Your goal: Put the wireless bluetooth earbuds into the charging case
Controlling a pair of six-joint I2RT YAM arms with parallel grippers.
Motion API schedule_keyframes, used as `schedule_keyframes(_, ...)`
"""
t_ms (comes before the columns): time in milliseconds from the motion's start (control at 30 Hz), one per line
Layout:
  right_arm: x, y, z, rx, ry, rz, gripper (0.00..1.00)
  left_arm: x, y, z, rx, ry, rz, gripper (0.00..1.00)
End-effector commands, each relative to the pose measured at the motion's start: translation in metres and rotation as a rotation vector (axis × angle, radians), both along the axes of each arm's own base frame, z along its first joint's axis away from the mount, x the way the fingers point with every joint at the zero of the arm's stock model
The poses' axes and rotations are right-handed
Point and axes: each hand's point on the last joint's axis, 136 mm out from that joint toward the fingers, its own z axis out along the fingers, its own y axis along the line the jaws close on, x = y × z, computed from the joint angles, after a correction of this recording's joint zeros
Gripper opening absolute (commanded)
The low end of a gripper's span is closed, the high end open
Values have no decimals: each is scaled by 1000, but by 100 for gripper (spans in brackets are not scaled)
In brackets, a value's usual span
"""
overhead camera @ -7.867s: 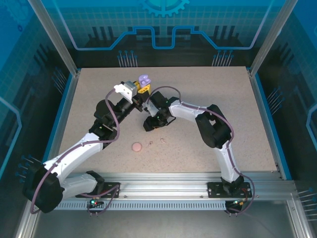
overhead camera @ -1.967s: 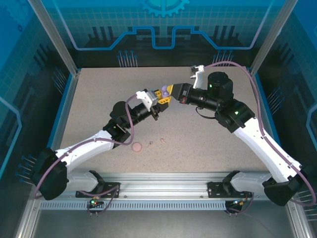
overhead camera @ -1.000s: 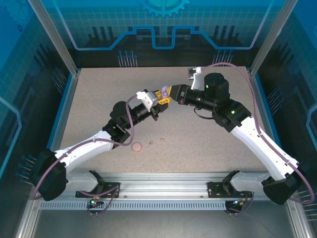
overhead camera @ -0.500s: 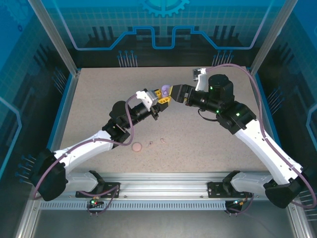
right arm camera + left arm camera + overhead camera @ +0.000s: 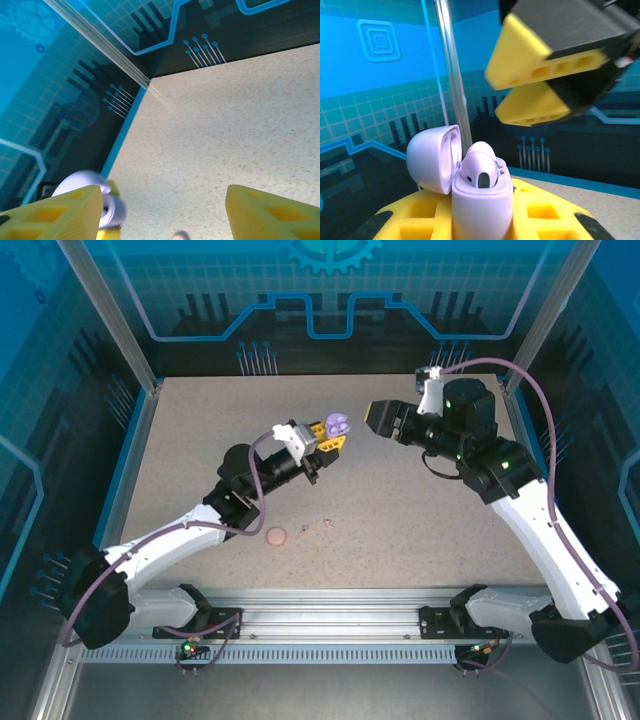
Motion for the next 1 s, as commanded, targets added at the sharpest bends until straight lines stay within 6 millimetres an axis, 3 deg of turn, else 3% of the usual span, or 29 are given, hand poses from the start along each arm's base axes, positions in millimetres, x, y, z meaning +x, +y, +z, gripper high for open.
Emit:
schedule_keyframes(0,9,-6,-5,-122,5,2,67,-21,-9,11,-20,11,-113,0)
schedule_keyframes(233,28,11,-13,-172,42,54,65,-34,-27,4,-3,35,-186,0)
schedule_keyframes(367,31,26,-28,-194,89,107,63,-36,-34,4,-2,34,-201,0)
schedule_keyframes(633,2,36,-44,-222,129,168,57,-27,-40,7,-10,27,-180,0)
schedule_keyframes(867,-30,16,-56,-213,162,142,55,-18,-43,10,-14,23,-161,0)
schedule_keyframes(967,-35,6,-57,-205,157,105,55,-16,-46,9,-11,31,-164,0)
